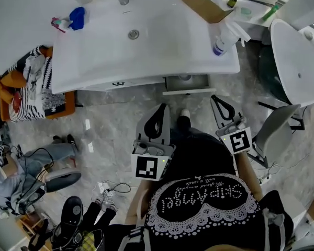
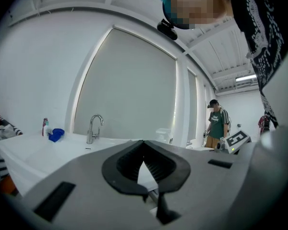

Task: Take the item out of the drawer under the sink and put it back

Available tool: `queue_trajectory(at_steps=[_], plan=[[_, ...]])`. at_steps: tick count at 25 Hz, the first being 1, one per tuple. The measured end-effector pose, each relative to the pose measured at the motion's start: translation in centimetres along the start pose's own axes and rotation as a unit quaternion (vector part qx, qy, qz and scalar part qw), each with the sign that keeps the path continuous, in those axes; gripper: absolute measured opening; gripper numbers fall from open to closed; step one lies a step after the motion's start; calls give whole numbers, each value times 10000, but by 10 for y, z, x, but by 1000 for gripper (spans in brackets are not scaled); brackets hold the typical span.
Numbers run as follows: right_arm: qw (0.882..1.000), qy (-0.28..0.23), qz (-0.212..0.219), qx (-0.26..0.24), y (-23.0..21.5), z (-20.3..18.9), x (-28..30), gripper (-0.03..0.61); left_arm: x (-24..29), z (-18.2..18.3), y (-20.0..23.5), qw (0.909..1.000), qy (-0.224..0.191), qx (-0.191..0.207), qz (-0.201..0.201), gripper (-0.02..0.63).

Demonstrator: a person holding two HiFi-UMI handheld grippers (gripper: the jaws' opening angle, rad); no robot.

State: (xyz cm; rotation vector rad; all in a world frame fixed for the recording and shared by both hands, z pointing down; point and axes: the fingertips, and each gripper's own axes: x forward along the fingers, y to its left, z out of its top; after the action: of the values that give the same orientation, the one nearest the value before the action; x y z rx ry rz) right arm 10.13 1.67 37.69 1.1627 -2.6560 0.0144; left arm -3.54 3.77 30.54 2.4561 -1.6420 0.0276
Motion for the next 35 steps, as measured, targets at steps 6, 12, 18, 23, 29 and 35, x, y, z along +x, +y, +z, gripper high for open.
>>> queue_trajectory(at_steps=[6,12,18,23,29,35], plan=[[9849,967,698,-1257,12,-51,46,18,3,-5,13,9991,86,-308,279,3],[9619,1525,1284,-1869,25,-112,86,20,-5,-23,21,9969,372,-506,474,3],[9321,2035,1621,-2519,29,-174,120,30,-13,-41,30,9941,640,-583,648,3],[9018,2501,1818,-3019,33,-221,143,74,-18,-58,36,9907,834,-763,755,3],[8725,3017,1742,-3427,28,-266,168,75,-24,-70,43,9873,1028,-877,831,3],[8568,3413,1860,-3388,26,-298,180,75,-28,-78,50,9838,1124,-979,997,3]])
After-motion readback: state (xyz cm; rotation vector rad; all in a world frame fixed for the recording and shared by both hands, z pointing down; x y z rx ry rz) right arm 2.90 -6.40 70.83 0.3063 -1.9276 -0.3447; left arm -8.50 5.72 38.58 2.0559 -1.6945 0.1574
